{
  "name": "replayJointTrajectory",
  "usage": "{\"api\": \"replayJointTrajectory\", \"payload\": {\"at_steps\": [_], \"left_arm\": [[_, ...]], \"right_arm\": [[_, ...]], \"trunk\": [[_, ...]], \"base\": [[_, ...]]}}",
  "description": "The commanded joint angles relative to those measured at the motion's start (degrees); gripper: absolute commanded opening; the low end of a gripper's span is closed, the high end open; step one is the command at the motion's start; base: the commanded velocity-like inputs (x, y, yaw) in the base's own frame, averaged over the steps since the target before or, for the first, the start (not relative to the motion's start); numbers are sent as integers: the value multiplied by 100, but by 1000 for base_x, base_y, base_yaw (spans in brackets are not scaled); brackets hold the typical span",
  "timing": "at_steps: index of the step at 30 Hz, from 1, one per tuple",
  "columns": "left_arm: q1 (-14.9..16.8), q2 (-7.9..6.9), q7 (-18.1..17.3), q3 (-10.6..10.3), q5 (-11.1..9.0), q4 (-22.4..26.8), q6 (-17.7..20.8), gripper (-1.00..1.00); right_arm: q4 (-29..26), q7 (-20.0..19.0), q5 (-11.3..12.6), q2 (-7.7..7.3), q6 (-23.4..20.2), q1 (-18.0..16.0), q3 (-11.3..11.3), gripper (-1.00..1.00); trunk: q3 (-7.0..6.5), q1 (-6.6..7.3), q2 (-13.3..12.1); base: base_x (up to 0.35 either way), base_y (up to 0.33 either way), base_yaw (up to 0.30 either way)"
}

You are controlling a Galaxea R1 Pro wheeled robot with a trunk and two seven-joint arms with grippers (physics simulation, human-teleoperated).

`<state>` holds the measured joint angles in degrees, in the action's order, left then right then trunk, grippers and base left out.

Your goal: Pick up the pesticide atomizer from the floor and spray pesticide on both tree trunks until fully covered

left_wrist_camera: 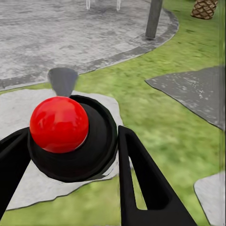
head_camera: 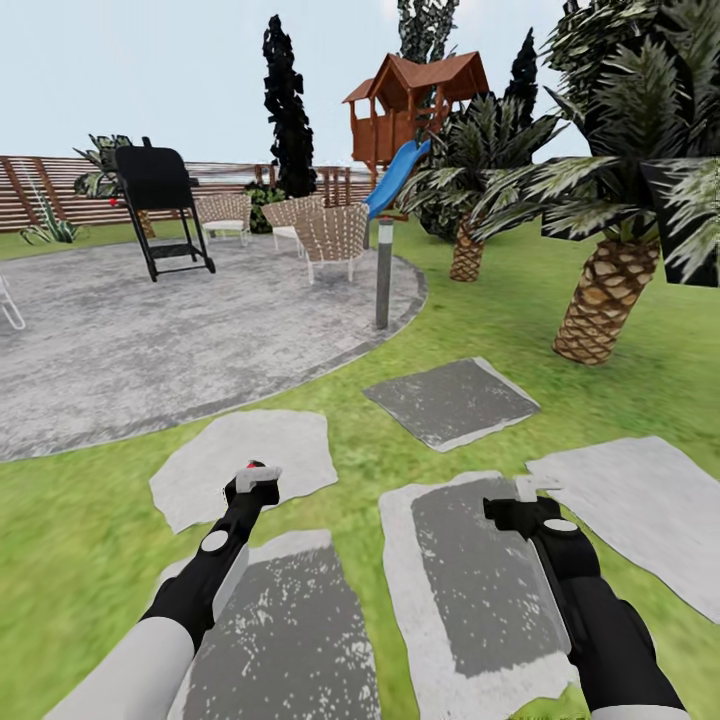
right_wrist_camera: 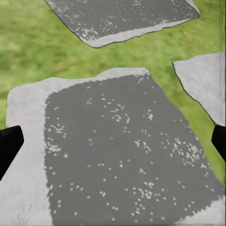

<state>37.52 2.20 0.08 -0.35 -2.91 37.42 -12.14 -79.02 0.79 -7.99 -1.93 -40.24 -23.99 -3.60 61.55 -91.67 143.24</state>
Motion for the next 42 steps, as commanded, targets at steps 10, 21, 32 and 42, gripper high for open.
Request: {"api": "replayJointTrajectory", "payload": {"at_steps": [10, 21, 32, 42], "left_arm": [[1, 0, 1, -1, 1, 0, 0, -100], [1, 0, 1, 2, 0, -3, -1, -100], [1, 0, 1, 2, -1, -2, 0, -100], [1, 0, 1, 6, -8, 1, -1, -100]], "right_arm": [[1, 0, -1, 0, 4, 0, 0, 100], [1, 0, -1, 0, 6, 0, -3, 100], [-6, 0, -1, -1, -1, 0, -26, 100], [-8, 0, -1, -9, 2, 0, -34, 100]], "trunk": [[-42, 0, 0], [-164, 88, -160], [-215, 88, -160], [-273, 88, -160]], "base": [[0, 0, -236], [0, 0, -241], [0, 0, -241], [0, 0, -241]]}}
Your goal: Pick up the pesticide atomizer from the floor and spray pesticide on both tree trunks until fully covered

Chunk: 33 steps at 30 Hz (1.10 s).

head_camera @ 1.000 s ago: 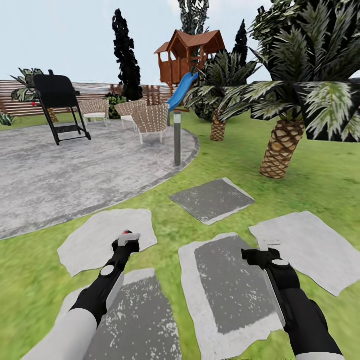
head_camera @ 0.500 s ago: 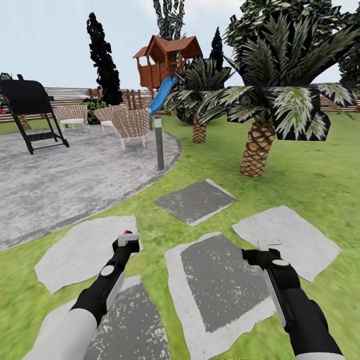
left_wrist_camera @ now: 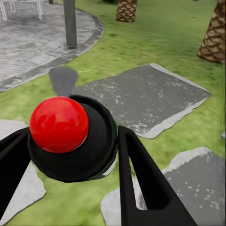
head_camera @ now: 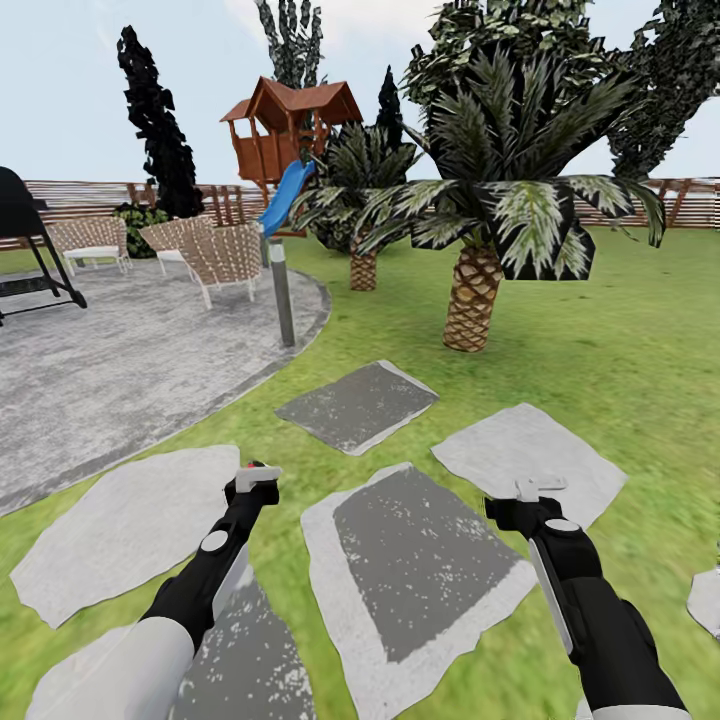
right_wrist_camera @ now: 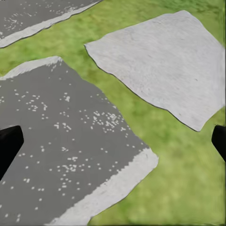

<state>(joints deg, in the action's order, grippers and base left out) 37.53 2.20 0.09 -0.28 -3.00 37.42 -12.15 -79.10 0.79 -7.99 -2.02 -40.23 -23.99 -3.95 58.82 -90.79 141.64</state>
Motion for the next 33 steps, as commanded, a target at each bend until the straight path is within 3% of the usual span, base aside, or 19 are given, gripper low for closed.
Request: {"api": "replayJointTrajectory", "payload": {"at_steps": [1, 33], "left_arm": [[0, 0, 0, 0, 1, 1, 0, -100], [0, -9, 0, -1, 7, -1, -6, -100]], "right_arm": [[0, 0, -1, 0, -1, 0, 0, 100], [-9, 0, 8, 0, -3, 0, -1, 100]], "trunk": [[-6, 0, 0], [-196, 0, 0]], "base": [[0, 0, -240], [0, 0, -235]]}}
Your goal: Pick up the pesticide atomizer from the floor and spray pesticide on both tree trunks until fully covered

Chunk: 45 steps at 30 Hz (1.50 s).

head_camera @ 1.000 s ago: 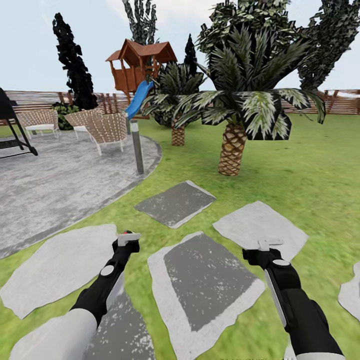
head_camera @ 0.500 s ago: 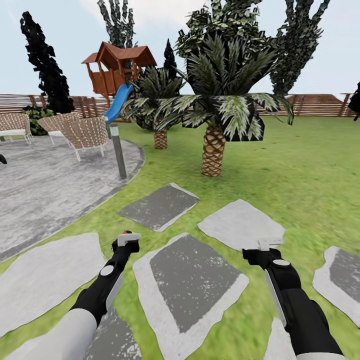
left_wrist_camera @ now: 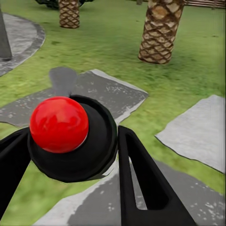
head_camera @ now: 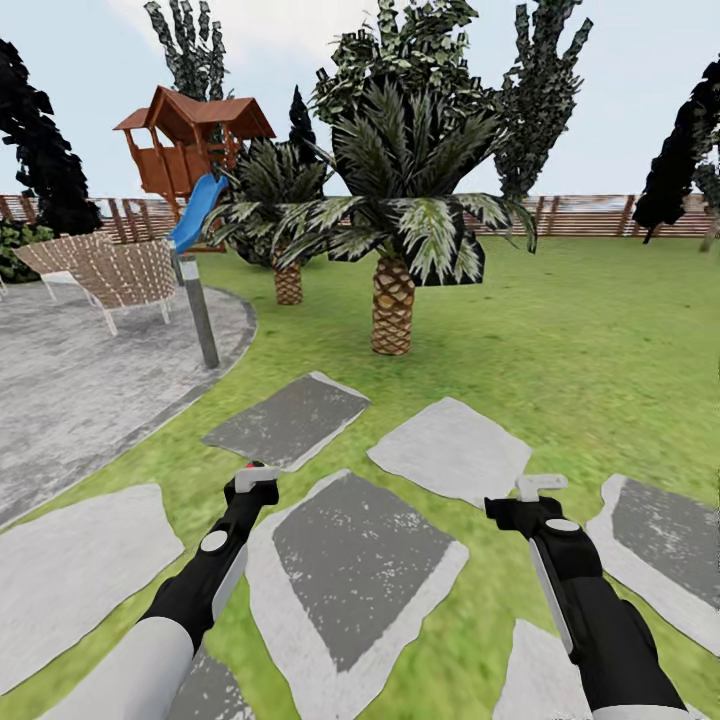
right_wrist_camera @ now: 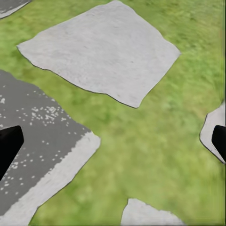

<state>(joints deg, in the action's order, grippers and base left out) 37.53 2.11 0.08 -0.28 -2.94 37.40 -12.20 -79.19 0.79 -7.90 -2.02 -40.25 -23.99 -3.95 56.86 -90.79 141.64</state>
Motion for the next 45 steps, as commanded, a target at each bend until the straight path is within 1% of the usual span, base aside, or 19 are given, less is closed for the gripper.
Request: {"api": "replayJointTrajectory", "payload": {"at_steps": [1, 7, 18, 45], "left_arm": [[-2, 0, 1, -1, 7, 1, 1, -100], [0, 0, 1, -5, 13, -2, 0, -100], [-1, 0, 1, -1, 13, -1, -1, -100], [0, 0, 1, 1, -12, -3, -1, -100]], "right_arm": [[0, 0, -2, 0, 0, 0, 0, 100], [8, 0, -9, 0, 2, 0, 1, 100], [9, 0, -6, 0, 5, 0, 0, 100], [0, 0, -1, -9, 0, 0, -1, 100]], "trunk": [[-2, 0, 0], [-4, 0, 0], [-4, 0, 0], [-4, 0, 0]], "base": [[91, -47, -54], [218, -145, -45], [244, -169, -248], [8, -5, -266]]}}
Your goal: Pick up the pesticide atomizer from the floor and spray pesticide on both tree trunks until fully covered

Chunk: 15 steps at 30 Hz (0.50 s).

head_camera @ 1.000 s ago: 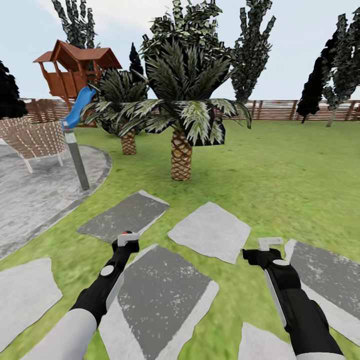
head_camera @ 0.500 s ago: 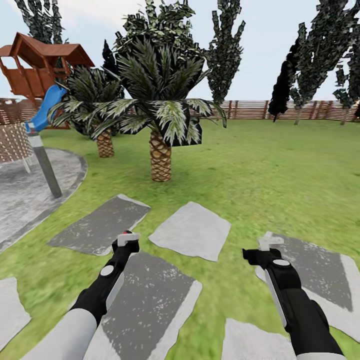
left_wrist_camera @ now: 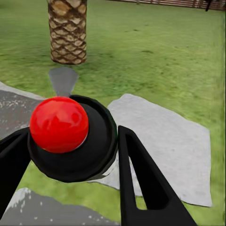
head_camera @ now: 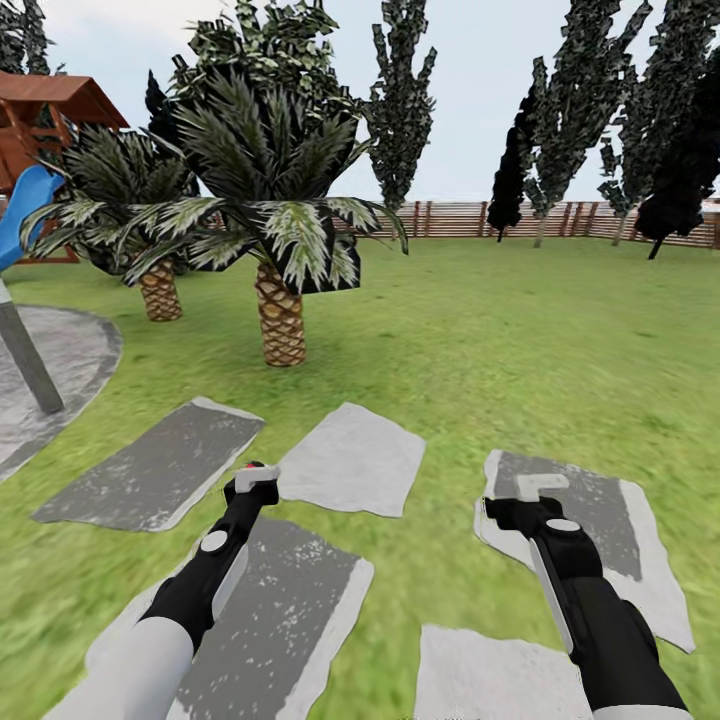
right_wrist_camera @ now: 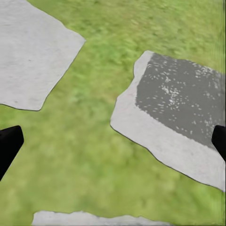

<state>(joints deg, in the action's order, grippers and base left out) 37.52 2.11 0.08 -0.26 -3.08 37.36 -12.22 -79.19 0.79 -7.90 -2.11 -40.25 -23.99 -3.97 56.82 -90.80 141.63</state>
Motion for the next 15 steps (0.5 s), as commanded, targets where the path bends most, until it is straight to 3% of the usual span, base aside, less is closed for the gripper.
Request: {"api": "replayJointTrajectory", "payload": {"at_steps": [1, 8, 15], "left_arm": [[0, 0, 0, -1, 1, 2, 0, -100], [1, 0, 0, -1, 0, 1, 0, -100], [-1, 0, 0, -1, 0, 4, 0, -100]], "right_arm": [[0, 0, -1, 0, 0, 0, -3, 100], [7, 0, -1, 0, 0, 0, -379, 100], [6, 0, -1, 0, 0, 0, -463, 100]], "trunk": [[0, 0, 0], [0, 0, 0], [0, 0, 0]], "base": [[0, 0, -266], [0, 0, -266], [0, 0, -269]]}}
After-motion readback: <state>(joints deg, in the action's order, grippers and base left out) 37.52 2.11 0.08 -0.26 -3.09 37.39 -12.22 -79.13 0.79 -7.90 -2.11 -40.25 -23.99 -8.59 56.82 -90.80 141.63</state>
